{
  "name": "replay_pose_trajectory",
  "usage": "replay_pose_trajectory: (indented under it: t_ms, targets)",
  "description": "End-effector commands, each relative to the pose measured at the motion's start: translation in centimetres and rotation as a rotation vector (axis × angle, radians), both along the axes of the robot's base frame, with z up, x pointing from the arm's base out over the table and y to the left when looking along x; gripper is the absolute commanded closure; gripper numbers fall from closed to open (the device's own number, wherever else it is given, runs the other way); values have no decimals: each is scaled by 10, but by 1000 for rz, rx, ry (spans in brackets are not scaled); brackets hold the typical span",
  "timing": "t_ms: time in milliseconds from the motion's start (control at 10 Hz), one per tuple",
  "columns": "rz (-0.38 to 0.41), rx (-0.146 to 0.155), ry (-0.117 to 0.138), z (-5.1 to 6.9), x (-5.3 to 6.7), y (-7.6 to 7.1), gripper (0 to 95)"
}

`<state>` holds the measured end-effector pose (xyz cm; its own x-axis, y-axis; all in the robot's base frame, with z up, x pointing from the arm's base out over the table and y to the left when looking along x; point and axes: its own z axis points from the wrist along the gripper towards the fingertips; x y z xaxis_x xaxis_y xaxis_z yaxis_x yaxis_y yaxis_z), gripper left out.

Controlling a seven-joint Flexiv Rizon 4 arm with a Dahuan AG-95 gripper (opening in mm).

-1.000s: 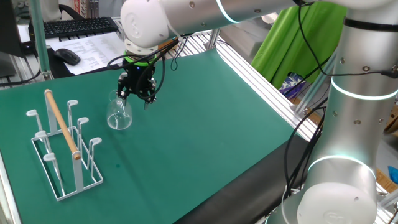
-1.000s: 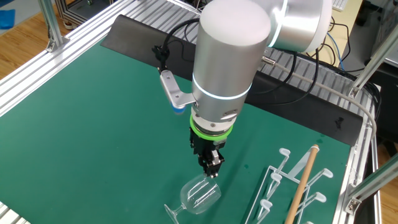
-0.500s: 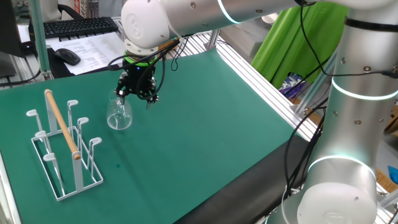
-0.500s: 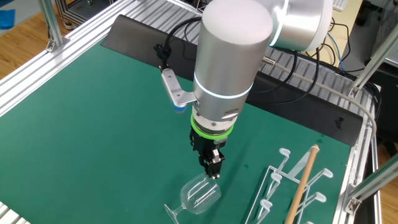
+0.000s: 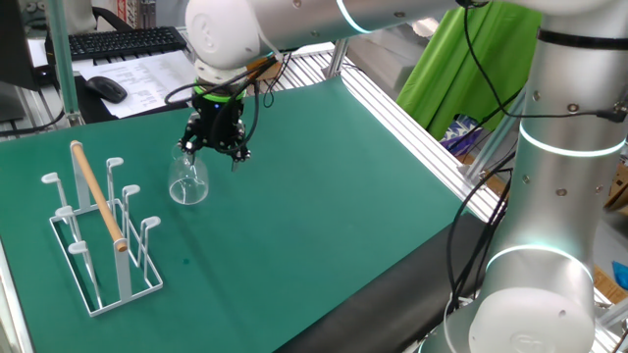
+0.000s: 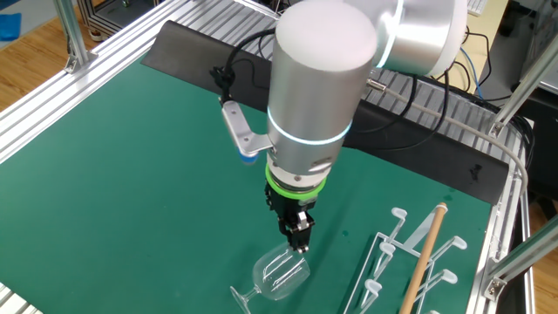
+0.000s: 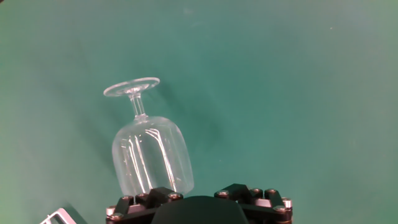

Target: Put the cup on the cup rack

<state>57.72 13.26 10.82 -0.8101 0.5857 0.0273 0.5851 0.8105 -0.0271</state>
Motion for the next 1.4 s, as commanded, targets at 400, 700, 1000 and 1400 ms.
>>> replay_pose_trajectory:
  t_ms: [400,700,1000,1400]
  targets:
    - [123,57,81,0,0,-1,190]
    - [172,44,82,0,0,-1,190]
    - [129,35,73,0,0,-1,0]
    - [121,1,76,0,0,-1,0]
